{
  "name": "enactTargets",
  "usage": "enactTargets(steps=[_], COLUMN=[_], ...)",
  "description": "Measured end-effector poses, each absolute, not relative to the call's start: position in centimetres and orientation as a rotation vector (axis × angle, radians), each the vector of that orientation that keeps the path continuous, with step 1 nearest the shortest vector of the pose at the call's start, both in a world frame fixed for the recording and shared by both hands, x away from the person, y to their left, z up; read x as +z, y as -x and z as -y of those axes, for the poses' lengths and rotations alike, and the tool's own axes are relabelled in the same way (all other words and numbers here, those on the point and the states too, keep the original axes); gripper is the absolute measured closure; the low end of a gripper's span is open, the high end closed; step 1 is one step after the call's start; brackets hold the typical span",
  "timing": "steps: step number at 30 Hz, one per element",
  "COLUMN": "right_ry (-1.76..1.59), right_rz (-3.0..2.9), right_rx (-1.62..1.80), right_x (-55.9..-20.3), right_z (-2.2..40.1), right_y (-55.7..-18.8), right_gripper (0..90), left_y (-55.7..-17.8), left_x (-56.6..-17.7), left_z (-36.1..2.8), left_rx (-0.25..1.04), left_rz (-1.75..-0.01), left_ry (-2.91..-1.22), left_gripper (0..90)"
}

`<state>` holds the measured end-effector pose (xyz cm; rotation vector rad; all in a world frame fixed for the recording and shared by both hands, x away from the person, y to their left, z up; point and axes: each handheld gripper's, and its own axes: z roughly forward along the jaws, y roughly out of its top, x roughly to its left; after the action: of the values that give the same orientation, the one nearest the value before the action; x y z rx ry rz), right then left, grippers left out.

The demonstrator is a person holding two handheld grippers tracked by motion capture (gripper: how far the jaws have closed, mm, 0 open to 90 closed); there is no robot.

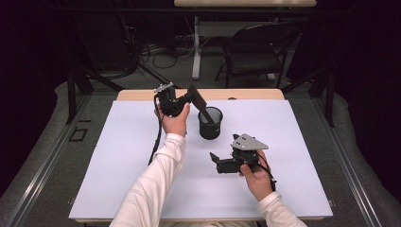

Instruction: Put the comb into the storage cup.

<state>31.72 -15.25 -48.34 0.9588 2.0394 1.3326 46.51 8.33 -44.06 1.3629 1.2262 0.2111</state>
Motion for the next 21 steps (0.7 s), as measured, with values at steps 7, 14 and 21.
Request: enactTargets(steps=[7,14,21], right_ry=[-0.956,-0.959,-0.960], right_rz=[-2.044,-2.042,-2.040], right_rx=[1.327,1.325,1.330], right_x=[-48.4,-48.4,-48.4], right_z=[15.1,15.1,15.2], right_y=[-31.7,-31.7,-31.7], right_gripper=[0.0,0.0,0.0], left_y=[-46.7,-46.9,-46.9], left_x=[-44.8,-45.4,-45.5], left_z=[-8.4,-8.3,-8.3], left_rx=[0.196,0.185,0.180], left_rz=[-1.248,-1.259,-1.263], left_ry=[-1.366,-1.369,-1.368], left_gripper=[84.2,84.2,84.2])
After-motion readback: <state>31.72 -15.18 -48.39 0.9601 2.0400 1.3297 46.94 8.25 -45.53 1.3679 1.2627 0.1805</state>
